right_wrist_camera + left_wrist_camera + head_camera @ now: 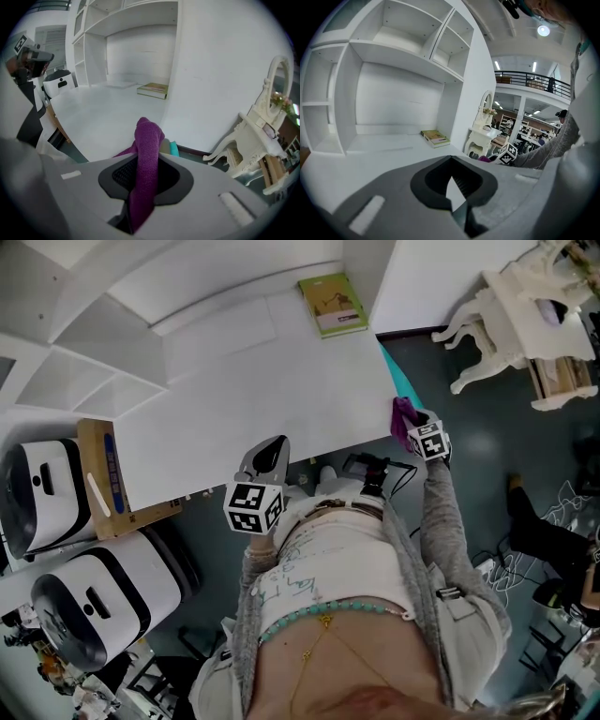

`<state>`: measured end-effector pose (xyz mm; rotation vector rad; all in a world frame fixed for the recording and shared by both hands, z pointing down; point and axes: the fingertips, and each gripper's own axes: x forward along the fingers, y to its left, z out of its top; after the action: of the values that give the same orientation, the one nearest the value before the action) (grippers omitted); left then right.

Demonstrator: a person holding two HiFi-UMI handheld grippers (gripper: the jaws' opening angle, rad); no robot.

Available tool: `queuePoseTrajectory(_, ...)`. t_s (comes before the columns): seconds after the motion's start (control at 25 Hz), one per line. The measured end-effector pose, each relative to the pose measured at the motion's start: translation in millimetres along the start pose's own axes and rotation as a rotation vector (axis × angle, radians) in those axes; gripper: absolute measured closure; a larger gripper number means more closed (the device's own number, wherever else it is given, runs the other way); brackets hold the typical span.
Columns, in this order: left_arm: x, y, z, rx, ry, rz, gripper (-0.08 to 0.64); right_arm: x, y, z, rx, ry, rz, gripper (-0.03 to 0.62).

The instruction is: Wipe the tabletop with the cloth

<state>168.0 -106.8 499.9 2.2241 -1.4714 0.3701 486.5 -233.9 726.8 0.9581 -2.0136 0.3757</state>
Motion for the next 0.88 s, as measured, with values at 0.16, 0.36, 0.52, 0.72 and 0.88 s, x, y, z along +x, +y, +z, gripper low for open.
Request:
queuePoseTrajectory(0.16,-6,17,1,-0.021,-0.018,0.018,0.560,-3,7,20,0.006,-0.024,-0.006,0.500)
queuePoseTrajectory(0.36,-16,34,6,-0.024,-0.040,0.022,0.560,-17,29,64,0.042,-0.110,0.010,0.500)
queuePoseTrajectory(0.52,-23,48,8,-0.021,-0.051,0.034,0.560,-28,63,100,-0.001,-0.154,0.034,0.500)
queuePoseTrajectory(0.72,-33,64,10,-0.017,-0.058,0.049,0.560,-42,106,144,-0.044,-0.211,0.078,0.500)
queuePoseTrajectory(0.88,-43,80,13,-0.010,-0.068,0.076,0.560,-63,142,189,-0.069,-0.284,0.110,0.500)
